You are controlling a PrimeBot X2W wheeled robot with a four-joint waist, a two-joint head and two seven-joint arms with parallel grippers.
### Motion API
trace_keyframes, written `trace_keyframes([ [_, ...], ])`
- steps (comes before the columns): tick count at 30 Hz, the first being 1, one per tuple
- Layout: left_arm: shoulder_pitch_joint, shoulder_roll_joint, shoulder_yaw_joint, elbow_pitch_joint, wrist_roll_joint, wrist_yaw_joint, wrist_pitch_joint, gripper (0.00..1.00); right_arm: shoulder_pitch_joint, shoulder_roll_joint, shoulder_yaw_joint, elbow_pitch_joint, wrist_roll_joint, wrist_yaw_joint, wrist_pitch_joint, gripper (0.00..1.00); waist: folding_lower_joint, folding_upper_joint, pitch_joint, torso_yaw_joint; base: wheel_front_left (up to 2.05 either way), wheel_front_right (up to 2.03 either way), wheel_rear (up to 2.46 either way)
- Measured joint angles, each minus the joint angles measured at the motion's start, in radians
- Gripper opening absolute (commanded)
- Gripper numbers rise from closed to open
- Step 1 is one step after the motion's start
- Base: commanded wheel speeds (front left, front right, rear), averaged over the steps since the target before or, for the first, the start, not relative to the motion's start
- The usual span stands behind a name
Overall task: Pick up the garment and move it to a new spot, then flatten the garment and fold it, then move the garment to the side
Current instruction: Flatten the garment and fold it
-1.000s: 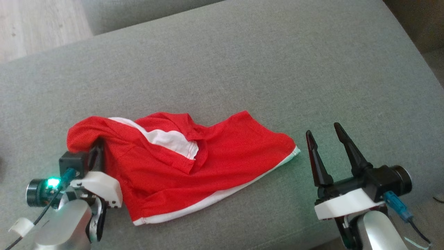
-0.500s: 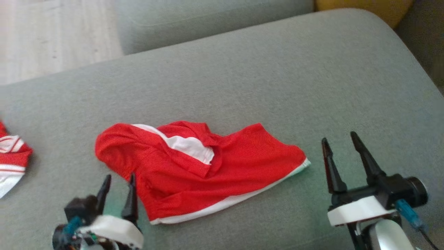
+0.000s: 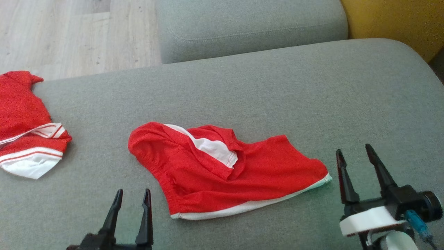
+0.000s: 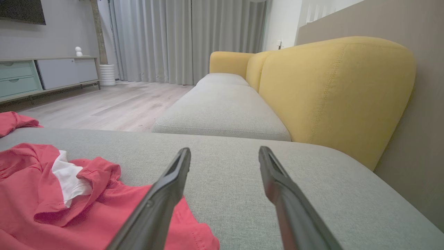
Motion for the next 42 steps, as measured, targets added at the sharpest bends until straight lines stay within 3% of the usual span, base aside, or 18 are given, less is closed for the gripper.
trace_keyframes([
  [13, 0.069, -0.135, 0.204, 0.02, 0.179, -0.17, 0.0, 1.0, 0.029, 0.0, -0.015, 0.006, 0.034, 0.0, 0.0, 1.0, 0.0001, 0.0, 0.0, 0.013, 0.0, 0.0, 0.0],
  [24, 0.068, -0.171, 0.272, 0.005, 0.245, -0.224, 0.0, 1.0, 0.027, 0.0, -0.008, 0.029, 0.065, 0.0, 0.0, 1.0, 0.0001, 0.0, 0.006, 0.001, 0.0, 0.0, 0.0],
  [28, 0.072, -0.171, 0.235, 0.036, 0.233, -0.258, 0.0, 1.0, 0.018, 0.0, 0.008, 0.126, 0.091, 0.0, 0.0, 1.0, 0.0002, 0.0, 0.009, -0.011, 0.0, 0.0, 0.0],
  [32, 0.097, -0.161, 0.154, 0.067, 0.182, -0.281, 0.094, 1.0, -0.022, 0.0, 0.023, 0.222, 0.074, 0.0, 0.052, 1.0, 0.0001, 0.0, 0.022, -0.02, 0.0, 0.0, 0.0],
  [42, 0.075, -0.109, 0.08, 0.11, 0.059, -0.281, 0.207, 1.0, -0.169, -0.001, 0.059, 0.4, 0.043, 0.0, 0.169, 1.0, 0.0002, 0.0, 0.069, -0.019, 0.0, 0.0, 0.0],
])
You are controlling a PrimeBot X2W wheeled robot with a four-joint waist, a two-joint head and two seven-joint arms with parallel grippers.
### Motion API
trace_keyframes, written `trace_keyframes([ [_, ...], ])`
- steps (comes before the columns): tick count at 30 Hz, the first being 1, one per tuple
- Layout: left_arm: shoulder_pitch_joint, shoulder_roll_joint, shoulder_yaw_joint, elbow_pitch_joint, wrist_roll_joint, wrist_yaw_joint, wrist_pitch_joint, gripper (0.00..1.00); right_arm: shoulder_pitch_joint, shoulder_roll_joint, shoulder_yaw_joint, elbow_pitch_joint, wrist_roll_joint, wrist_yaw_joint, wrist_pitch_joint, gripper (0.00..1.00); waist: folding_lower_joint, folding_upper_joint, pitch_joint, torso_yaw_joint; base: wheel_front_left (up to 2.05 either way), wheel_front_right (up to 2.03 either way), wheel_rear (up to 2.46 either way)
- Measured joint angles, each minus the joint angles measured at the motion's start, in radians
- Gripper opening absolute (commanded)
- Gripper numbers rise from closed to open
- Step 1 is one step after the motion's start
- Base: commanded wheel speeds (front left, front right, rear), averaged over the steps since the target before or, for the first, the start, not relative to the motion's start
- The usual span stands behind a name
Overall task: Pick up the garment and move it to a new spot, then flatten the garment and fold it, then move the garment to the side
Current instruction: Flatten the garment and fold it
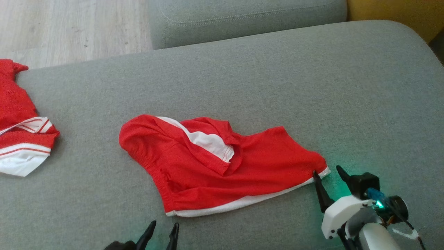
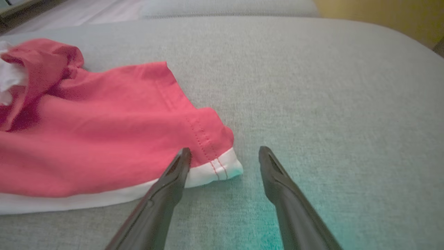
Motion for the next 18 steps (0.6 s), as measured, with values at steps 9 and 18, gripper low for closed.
trace_keyframes([
  [9, -0.059, 0.018, -0.054, 0.056, -0.051, 0.0, -0.015, 1.0, -0.051, 0.0, 0.031, 0.091, -0.001, 0.0, 0.012, 1.0, 0.0, 0.0, 0.014, 0.012, 0.0, 0.0, 0.0],
  [18, -0.107, 0.049, -0.134, 0.077, -0.122, 0.0, -0.029, 1.0, -0.068, -0.001, 0.057, 0.129, 0.0, 0.0, -0.01, 1.0, 0.0, 0.0, 0.021, 0.003, 0.0, 0.0, 0.0],
])
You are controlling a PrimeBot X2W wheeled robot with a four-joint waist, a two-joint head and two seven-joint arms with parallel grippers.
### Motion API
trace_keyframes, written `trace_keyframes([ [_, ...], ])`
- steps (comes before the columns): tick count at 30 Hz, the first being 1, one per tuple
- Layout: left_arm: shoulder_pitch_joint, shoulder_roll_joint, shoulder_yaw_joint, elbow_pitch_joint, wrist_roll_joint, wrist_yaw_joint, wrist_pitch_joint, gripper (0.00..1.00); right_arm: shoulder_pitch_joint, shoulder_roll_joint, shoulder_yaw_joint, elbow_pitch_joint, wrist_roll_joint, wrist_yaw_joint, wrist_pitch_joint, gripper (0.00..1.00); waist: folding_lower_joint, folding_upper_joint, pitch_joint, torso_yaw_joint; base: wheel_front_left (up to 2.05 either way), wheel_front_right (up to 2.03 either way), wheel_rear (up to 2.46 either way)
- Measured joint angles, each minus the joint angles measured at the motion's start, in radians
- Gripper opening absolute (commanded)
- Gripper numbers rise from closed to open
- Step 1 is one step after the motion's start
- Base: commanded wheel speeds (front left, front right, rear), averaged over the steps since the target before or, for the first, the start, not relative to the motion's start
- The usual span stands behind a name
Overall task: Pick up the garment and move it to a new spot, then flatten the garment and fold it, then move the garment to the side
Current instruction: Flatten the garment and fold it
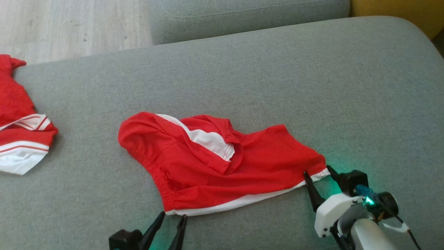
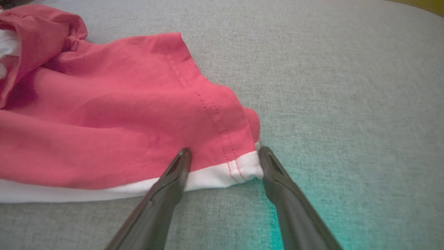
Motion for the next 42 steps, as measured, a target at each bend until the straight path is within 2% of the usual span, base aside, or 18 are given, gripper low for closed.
trace_keyframes([
  [17, -0.079, 0.051, -0.116, 0.036, -0.096, 0.0, -0.034, 1.0, -0.038, 0.0, 0.022, 0.048, 0.019, 0.0, -0.027, 1.0, -0.0001, 0.0, 0.014, -0.02, 0.0, 0.0, 0.0],
  [18, -0.081, 0.052, -0.12, 0.039, -0.1, 0.0, -0.036, 0.73, -0.041, 0.0, 0.029, 0.052, 0.022, 0.0, -0.026, 0.48, -0.0001, 0.0, 0.015, -0.02, 0.0, 0.0, 0.0],
  [19, -0.086, 0.055, -0.128, 0.044, -0.105, 0.0, -0.038, 0.41, -0.047, -0.001, 0.04, 0.059, 0.031, 0.0, -0.026, 0.0, -0.0001, 0.0, 0.014, -0.02, 0.0, 0.0, 0.0],
  [20, -0.092, 0.059, -0.142, 0.048, -0.11, 0.0, -0.038, 0.09, -0.052, -0.002, 0.053, 0.064, 0.046, 0.0, -0.025, 0.0, -0.0001, 0.0, 0.013, -0.019, 0.0, 0.0, 0.0],
  [21, -0.096, 0.061, -0.151, 0.048, -0.118, 0.0, -0.038, 0.0, -0.054, -0.002, 0.065, 0.065, 0.066, 0.0, -0.024, 0.0, -0.0001, 0.0, 0.012, -0.019, 0.0, 0.0, 0.0],
  [23, -0.102, 0.067, -0.174, 0.037, -0.149, 0.0, -0.038, 0.0, -0.054, 0.0, 0.075, 0.065, 0.111, 0.0, -0.016, 0.0, -0.0001, 0.0, 0.008, -0.02, 0.0, 0.0, 0.0],
  [26, -0.102, 0.098, -0.207, -0.028, -0.202, 0.0, -0.032, 0.0, -0.051, 0.0, 0.031, 0.025, 0.221, 0.0, 0.007, 0.0, -0.0001, 0.0, 0.001, -0.016, 0.0, 0.0, 0.0],
  [29, -0.092, 0.147, -0.211, -0.184, -0.298, 0.0, -0.005, 0.0, -0.028, -0.002, 0.026, -0.136, 0.395, 0.0, 0.077, 0.0, -0.0001, 0.0, -0.009, -0.012, 0.0, 0.0, 0.0],
  [33, -0.07, 0.241, -0.189, -0.48, -0.384, 0.0, 0.03, 0.0, 0.11, -0.05, 0.031, -0.548, 0.661, 0.0, 0.219, 0.0, -0.0003, 0.0, -0.013, -0.005, 0.0, 0.0, 0.0],
  [36, -0.064, 0.317, -0.147, -0.713, -0.425, 0.003, 0.099, 0.0, 0.237, -0.089, -0.081, -0.867, 0.817, 0.0, 0.316, 0.0, -0.0001, 0.0, -0.002, -0.01, 0.0, 0.0, 0.0],
  [38, -0.08, 0.356, -0.117, -0.861, -0.461, 0.016, 0.155, 0.0, 0.286, -0.082, -0.164, -1.043, 0.896, 0.0, 0.378, 0.0, -0.0002, 0.0, 0.006, -0.019, 0.0, 0.0, 0.0],
  [42, -0.21, 0.377, -0.061, -1.062, -0.584, 0.037, 0.256, 0.0, 0.3, -0.03, -0.293, -1.27, 1.002, 0.0, 0.491, 0.0, -0.0002, 0.0, 0.032, -0.04, 0.0, 0.0, 0.0],
])
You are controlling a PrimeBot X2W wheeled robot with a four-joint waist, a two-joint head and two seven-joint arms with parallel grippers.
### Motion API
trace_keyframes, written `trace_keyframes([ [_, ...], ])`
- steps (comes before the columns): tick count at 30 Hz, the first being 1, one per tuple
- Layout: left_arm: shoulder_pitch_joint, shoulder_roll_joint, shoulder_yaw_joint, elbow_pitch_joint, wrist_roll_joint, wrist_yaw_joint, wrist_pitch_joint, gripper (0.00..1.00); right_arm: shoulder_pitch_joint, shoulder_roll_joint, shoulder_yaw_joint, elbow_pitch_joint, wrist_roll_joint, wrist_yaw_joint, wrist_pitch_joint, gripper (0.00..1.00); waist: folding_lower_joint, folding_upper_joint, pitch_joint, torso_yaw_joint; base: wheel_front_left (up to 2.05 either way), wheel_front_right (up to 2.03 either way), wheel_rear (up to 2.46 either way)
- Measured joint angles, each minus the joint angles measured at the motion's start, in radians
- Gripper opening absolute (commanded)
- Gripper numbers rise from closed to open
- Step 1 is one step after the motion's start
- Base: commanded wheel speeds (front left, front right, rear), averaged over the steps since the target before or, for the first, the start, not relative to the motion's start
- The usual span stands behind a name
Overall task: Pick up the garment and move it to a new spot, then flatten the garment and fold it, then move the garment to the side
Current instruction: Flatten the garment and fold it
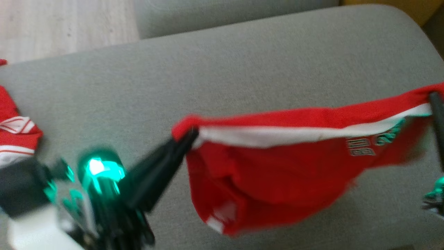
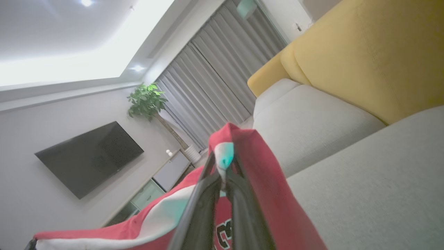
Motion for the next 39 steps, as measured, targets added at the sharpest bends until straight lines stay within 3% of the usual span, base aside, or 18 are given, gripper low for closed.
trace_keyframes([
  [6, -0.342, 0.01, 0.037, 0.001, -0.134, 0.028, 0.177, 0.0, -0.163, 0.032, -0.08, -0.051, 0.039, 0.0, 0.138, 0.0, 0.0, 0.0, 0.083, -0.032, 0.0, 0.0, 0.0],
  [10, -0.588, -0.014, 0.044, 0.192, -0.153, 0.047, 0.27, 0.0, -0.441, 0.032, -0.093, 0.106, -0.026, 0.0, 0.17, 0.0, 0.0004, 0.0, 0.168, -0.048, 0.0, 0.0, 0.0],
  [13, -0.77, -0.047, 0.04, 0.389, -0.089, 0.033, 0.29, 0.0, -0.66, 0.032, -0.08, 0.288, -0.068, 0.0, 0.161, 0.0, 0.0005, 0.0, 0.237, -0.053, 0.0, 0.0, 0.0],
  [16, -0.96, -0.095, 0.046, 0.621, 0.012, 0.016, 0.245, 0.0, -0.912, 0.031, -0.066, 0.504, -0.135, 0.0, 0.122, 0.0, 0.0006, -0.0001, 0.307, -0.053, 0.0, 0.0, 0.0],
  [20, -1.2, -0.151, 0.016, 0.879, 0.212, -0.023, 0.08, 0.0, -1.232, 0.03, -0.058, 0.778, -0.239, 0.0, 0.039, 0.0, 0.0007, -0.0001, 0.392, -0.047, 0.0, 0.0, 0.0],
  [24, -1.299, -0.202, -0.047, 1.053, 0.283, -0.037, -0.078, 0.0, -1.379, 0.027, -0.016, 0.941, -0.286, 0.0, -0.055, 0.0, 0.0005, -0.0001, 0.457, -0.035, 0.0, 0.0, 0.0],
  [28, -1.268, -0.197, -0.174, 1.132, 0.281, -0.037, -0.203, 0.0, -1.347, 0.026, 0.037, 1.04, -0.303, 0.0, -0.127, 0.0, 0.0006, -0.0001, 0.489, -0.019, 0.0, 0.0, 0.0],
  [33, -1.083, -0.133, -0.352, 1.13, 0.214, -0.037, -0.325, 0.0, -1.122, 0.024, 0.106, 1.046, -0.374, 0.0, -0.186, 0.0, 0.0, -0.0001, 0.459, -0.016, 0.0, 0.0, 0.0],
  [34, -1.083, -0.133, -0.352, 1.13, 0.214, -0.037, -0.325, 0.0, -1.122, 0.024, 0.106, 1.046, -0.374, 0.0, -0.186, 0.0, 0.0, -0.0001, 0.459, -0.016, 0.0, 0.0, 0.0],
  [38, -0.851, -0.077, -0.453, 1.063, 0.139, -0.037, -0.394, 0.0, -0.824, 0.025, 0.136, 0.96, -0.41, 0.0, -0.191, 0.0, 0.0, -0.0001, 0.401, -0.012, 0.0, 0.0, 0.0],
  [39, -0.731, -0.048, -0.473, 1.012, 0.115, -0.037, -0.413, 0.0, -0.67, 0.024, 0.137, 0.88, -0.425, 0.0, -0.188, 0.0, -0.0002, -0.0001, 0.364, -0.011, 0.0, 0.0, 0.0],
])
